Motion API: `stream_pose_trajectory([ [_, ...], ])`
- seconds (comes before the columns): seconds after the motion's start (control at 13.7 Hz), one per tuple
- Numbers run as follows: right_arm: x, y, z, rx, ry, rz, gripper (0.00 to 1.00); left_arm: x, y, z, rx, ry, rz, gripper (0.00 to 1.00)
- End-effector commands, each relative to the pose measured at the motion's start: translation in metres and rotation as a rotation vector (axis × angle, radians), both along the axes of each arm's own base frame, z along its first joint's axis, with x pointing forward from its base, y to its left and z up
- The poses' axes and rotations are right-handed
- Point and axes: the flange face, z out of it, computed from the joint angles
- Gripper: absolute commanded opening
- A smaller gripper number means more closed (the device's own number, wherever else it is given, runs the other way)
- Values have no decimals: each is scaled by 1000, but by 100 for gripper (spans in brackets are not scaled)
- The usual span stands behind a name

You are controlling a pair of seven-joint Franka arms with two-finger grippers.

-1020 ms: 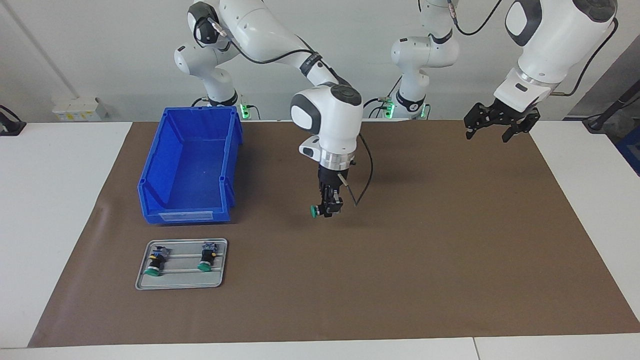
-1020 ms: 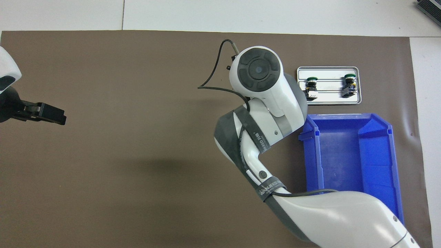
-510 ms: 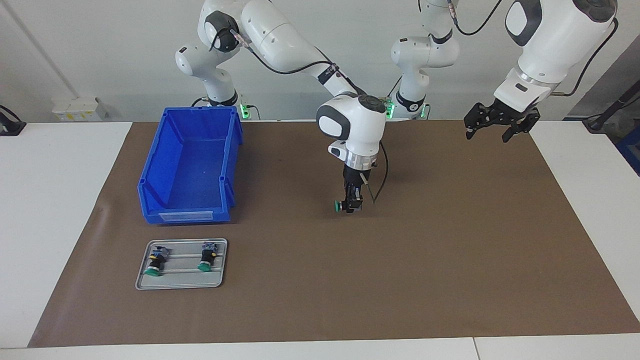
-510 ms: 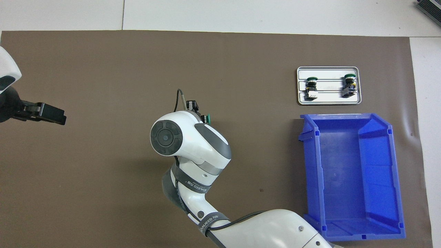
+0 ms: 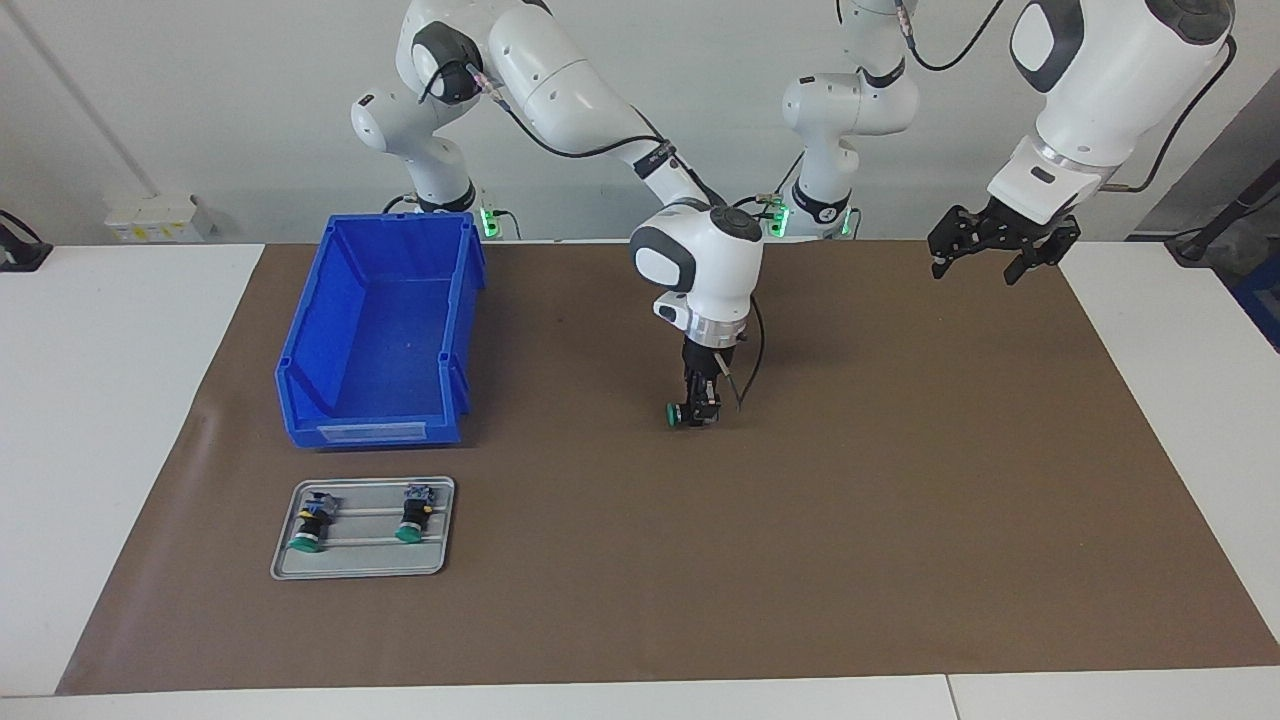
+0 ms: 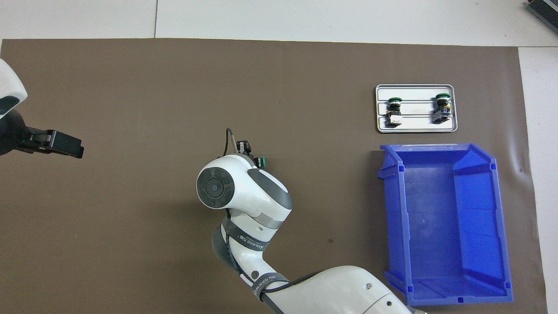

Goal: Place and press button with both arms

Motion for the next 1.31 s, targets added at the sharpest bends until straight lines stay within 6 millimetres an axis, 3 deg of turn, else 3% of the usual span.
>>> stream_pose_trajectory([
  [0.0,-11,1,8,-8,-23,31,91,-7,3,1,12,-17,-5,100],
  [0.07,-11,2,10,-26,-28,67,100,-7,3,1,12,-17,-5,100],
  [0.22,-6,0,22,-64,-49,177,100,-7,3,1,12,-17,-5,100],
  [0.29,2,-10,41,-62,-64,225,100,-7,3,1,12,-17,-5,100],
  [0.51,34,-65,113,-64,-104,311,100,-7,3,1,12,-17,-5,100],
  [0.66,54,-109,145,-64,-96,401,100,-7,3,1,12,-17,-5,100],
  [0.95,89,-225,185,-160,21,744,100,-8,3,2,11,-19,-4,100],
  [1.24,102,-345,228,-180,84,1025,100,-7,3,1,12,-17,-5,100],
])
